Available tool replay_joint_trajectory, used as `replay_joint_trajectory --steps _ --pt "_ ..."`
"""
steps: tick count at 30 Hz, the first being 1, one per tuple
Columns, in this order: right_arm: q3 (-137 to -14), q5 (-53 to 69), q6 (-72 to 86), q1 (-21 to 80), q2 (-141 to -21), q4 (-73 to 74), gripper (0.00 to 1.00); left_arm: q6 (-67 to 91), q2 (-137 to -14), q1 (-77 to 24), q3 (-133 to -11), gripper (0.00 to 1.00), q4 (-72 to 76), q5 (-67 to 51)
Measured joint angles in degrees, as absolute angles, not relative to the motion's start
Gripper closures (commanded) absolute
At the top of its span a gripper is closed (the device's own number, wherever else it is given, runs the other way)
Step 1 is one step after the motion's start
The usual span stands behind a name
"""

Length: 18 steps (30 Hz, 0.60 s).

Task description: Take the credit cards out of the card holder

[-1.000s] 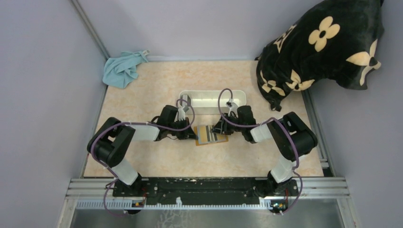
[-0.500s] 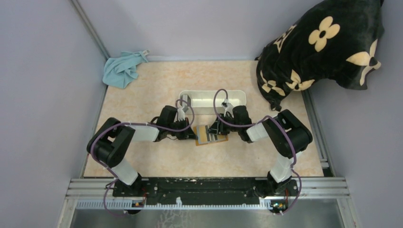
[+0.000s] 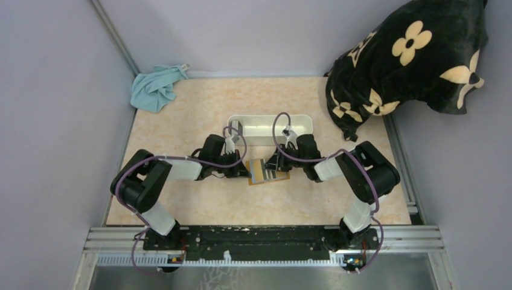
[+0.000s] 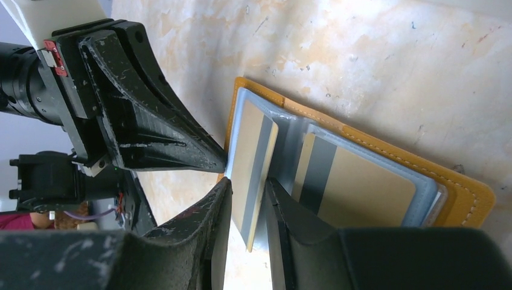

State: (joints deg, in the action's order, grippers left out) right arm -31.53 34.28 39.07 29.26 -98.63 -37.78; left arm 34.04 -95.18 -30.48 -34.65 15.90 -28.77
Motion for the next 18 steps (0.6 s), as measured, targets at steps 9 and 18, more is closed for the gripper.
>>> replay_joint_trajectory --steps 9,18 --pt "-31.0 34.9 40.7 29.7 -98.7 -39.0 0.73 34.1 -95.4 -30.3 -34.6 1.00 16.3 -29.2" --pt "-30.7 35.3 41.9 31.6 -99.9 -41.6 0.74 34.5 -95.7 -30.1 -34.6 1.00 16.6 -29.9"
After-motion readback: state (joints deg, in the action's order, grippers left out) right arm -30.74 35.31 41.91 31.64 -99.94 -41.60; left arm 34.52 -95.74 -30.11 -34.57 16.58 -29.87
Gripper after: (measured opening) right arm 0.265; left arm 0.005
